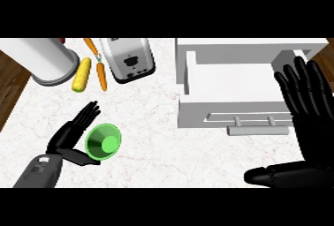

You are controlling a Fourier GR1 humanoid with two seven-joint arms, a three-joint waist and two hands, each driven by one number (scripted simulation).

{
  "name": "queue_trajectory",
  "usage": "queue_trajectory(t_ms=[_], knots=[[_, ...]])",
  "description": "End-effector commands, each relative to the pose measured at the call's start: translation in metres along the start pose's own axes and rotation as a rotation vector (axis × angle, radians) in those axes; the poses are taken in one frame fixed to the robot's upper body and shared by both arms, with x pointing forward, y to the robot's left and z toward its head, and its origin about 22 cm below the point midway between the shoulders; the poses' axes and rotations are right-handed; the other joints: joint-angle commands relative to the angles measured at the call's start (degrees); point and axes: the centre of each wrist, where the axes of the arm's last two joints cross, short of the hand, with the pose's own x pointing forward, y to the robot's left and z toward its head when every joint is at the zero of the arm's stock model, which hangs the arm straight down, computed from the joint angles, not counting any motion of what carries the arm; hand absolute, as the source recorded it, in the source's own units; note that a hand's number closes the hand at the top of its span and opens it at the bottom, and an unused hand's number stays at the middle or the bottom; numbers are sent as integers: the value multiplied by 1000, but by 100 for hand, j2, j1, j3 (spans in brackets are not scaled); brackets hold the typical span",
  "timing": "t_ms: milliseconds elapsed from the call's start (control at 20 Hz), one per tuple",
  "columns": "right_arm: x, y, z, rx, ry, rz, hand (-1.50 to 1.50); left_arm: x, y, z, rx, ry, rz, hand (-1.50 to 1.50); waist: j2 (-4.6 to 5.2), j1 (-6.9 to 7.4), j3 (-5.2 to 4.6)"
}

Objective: Pick up the cup, place it into the drawer and close the drawer

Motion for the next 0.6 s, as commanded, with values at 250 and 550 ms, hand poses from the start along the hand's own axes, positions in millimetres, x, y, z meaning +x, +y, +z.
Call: queue_trajectory(t_ms=[250,550], knots=[[5,-4,4,9,8,1,-150,-22,-26,-5,-93,-80,152,-150,8,-37,-7],[13,0,-3,8,-8,-12,-150,-19,-12,-2,-58,-102,200,-150,19,-42,-11]])
